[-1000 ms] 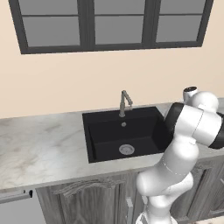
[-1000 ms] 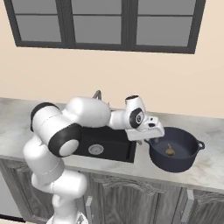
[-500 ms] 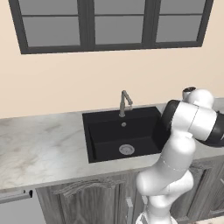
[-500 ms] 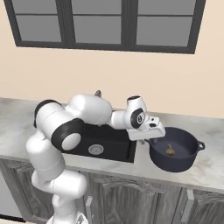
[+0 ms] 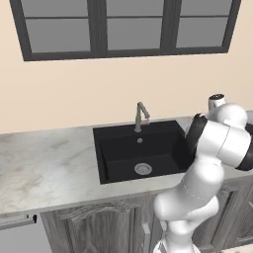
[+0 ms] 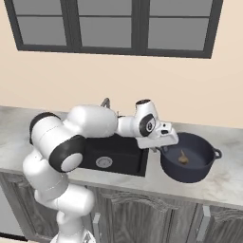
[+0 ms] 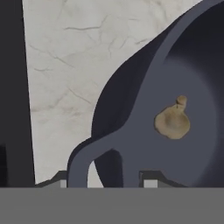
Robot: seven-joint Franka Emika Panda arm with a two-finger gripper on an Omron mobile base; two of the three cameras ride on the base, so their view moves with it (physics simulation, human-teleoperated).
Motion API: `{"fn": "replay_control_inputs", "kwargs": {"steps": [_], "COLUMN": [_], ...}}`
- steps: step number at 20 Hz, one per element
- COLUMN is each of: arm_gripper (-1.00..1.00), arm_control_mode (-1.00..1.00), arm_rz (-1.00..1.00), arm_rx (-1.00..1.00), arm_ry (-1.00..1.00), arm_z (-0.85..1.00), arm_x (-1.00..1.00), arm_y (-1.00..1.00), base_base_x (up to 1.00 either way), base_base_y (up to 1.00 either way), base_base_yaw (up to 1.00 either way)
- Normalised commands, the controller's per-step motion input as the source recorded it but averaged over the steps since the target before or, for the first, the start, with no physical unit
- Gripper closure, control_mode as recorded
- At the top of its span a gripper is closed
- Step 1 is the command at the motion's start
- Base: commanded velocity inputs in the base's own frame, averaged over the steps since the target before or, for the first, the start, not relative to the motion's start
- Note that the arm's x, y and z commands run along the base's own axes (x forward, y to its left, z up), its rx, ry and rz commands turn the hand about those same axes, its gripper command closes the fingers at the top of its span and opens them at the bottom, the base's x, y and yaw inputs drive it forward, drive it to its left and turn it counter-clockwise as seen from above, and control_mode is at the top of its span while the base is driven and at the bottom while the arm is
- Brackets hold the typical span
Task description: Dump the garlic from the pot into the sink. Then turn on the water and wash the garlic. Then turn off the water and put the garlic back in the pot.
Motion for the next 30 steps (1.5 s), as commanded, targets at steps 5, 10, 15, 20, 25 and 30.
{"fn": "replay_control_inputs", "kwargs": {"steps": [5,10,15,20,25,30], "arm_gripper": [1.00,1.00,1.00,1.00,1.00,1.00], "arm_control_mode": [-1.00,-1.00,-1.00,-1.00,-1.00,-1.00], "arm_rz": [0.24,0.34,0.42,0.36,0.18,0.07], "arm_rx": [-0.13,-0.05,0.00,0.00,0.00,-0.06], "arm_ry": [-0.09,0.00,0.05,0.12,0.09,0.00], "arm_z": [0.72,0.63,0.14,0.00,0.00,0.00], "arm_x": [-0.21,-0.28,-0.15,0.00,0.01,0.02], "arm_y": [0.47,0.57,0.53,0.31,0.02,0.09], "base_base_x": [0.00,0.00,0.00,0.00,0.00,0.00], "base_base_y": [0.00,0.00,0.00,0.00,0.00,0.00], "base_base_yaw": [0.00,0.00,0.00,0.00,0.00,0.00]}}
